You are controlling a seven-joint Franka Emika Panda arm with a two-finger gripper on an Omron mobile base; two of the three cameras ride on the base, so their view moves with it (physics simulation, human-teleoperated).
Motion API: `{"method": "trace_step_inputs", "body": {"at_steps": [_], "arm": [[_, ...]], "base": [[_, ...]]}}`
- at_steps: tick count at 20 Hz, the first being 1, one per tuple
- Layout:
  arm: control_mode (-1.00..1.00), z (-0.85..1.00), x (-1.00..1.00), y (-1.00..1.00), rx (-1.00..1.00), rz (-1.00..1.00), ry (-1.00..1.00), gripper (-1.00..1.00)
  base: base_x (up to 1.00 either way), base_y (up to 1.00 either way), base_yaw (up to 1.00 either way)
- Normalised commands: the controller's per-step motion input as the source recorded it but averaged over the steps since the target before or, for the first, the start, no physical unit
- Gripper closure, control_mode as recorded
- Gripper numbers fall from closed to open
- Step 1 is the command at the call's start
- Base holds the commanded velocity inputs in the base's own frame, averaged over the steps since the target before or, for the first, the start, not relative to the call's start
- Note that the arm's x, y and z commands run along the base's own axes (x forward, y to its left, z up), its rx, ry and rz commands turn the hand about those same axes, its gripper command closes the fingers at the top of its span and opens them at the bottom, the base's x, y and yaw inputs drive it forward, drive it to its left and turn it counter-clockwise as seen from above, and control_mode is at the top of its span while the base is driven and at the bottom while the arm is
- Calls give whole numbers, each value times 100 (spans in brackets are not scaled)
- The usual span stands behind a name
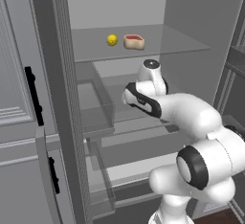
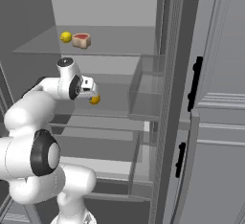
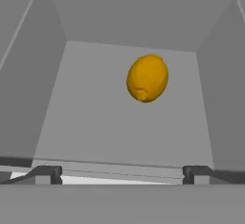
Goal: Place one lemon and one steak in each tupperware on the nearby counter, to pack two identical lunches.
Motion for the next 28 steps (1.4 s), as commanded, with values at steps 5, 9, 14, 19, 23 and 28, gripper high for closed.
{"method": "trace_step_inputs", "body": {"at_steps": [5, 9, 14, 19, 23, 28], "arm": [[-100, -14, 15, -18, 0, 0, 0, -100], [-100, -37, 33, -3, 0, 0, 0, -100], [-100, -11, 46, 0, 0, 0, 0, -100], [-100, 0, 37, -1, 0, 0, 4, -100], [-100, -19, 26, 0, 0, 0, 5, -100], [-100, -29, 34, 0, 0, 0, 0, -100]], "base": [[0, 0, 0], [0, 0, 0], [0, 0, 0], [0, 0, 0], [0, 0, 0], [0, 0, 0]]}}
